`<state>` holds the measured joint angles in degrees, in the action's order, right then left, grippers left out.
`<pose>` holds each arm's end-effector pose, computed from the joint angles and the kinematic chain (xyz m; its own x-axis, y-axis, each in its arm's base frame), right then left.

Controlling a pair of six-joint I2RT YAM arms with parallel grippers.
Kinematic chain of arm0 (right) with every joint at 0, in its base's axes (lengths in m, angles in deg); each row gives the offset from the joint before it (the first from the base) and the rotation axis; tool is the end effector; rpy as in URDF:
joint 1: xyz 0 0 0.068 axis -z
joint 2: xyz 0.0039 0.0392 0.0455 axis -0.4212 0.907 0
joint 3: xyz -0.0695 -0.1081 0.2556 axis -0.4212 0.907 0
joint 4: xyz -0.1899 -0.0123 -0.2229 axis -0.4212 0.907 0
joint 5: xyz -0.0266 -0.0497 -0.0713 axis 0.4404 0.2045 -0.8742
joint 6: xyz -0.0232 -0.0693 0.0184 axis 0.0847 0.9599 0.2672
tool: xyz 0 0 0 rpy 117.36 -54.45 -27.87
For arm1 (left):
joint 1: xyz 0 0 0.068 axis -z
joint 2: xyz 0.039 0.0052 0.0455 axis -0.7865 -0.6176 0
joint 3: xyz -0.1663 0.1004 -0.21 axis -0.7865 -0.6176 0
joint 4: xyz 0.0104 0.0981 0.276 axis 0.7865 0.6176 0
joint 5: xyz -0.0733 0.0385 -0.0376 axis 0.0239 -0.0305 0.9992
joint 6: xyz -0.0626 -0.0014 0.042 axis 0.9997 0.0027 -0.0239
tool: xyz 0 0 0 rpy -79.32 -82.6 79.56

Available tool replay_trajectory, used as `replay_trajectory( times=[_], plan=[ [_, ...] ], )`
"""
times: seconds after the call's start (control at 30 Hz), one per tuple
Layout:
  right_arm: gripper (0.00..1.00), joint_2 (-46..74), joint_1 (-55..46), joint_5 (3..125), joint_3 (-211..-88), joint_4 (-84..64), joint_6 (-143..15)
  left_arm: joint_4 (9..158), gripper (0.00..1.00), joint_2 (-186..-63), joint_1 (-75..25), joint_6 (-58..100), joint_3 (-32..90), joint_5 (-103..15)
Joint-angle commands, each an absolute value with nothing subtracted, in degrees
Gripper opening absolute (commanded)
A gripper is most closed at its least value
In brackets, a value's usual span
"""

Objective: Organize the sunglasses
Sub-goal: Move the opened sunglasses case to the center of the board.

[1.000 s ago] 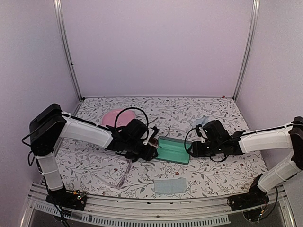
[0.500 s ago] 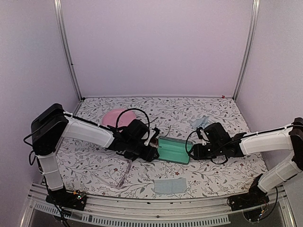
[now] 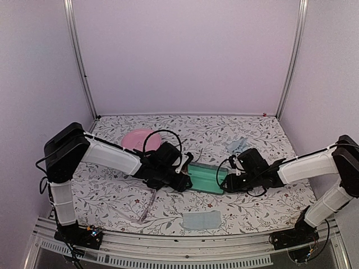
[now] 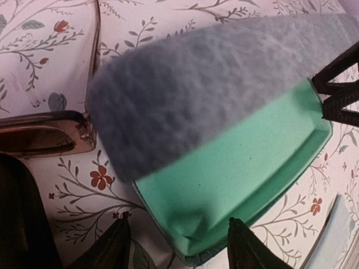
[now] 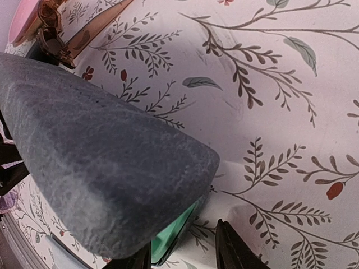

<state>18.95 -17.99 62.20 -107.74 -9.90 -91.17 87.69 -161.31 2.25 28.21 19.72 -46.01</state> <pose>0.2180 0.2112 0.0998 -0.8830 -0.0630 -0.4651 -0.2756 0.8717 0.4052 0.2509 -0.3580 0.0909 -0.7106 0.4245 -0.5611 0.6461 0.7094 -0.2816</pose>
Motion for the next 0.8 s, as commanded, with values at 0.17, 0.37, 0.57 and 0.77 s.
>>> replay_trajectory(
  times=[0.17, 0.37, 0.57, 0.77],
  plan=[
    [0.33, 20.9, -19.6, 63.5, -107.1, -13.5, -92.6, 87.5, 0.55, -163.9, 5.1, 27.5, 20.3, -44.8],
    [0.29, 20.2, -21.5, 62.9, -106.7, -13.1, -93.3, 87.5, 0.52, -162.4, 6.5, 28.6, 17.5, -45.3],
    [0.29, 18.7, -22.9, 61.6, -106.1, -11.9, -94.2, 87.4, 0.51, -158.3, 8.1, 30.4, 14.5, -46.7],
    [0.42, 15.0, -23.0, 58.2, -106.3, -7.0, -93.7, 87.4, 0.57, -156.1, 8.4, 31.6, 12.8, -49.4]
  ],
)
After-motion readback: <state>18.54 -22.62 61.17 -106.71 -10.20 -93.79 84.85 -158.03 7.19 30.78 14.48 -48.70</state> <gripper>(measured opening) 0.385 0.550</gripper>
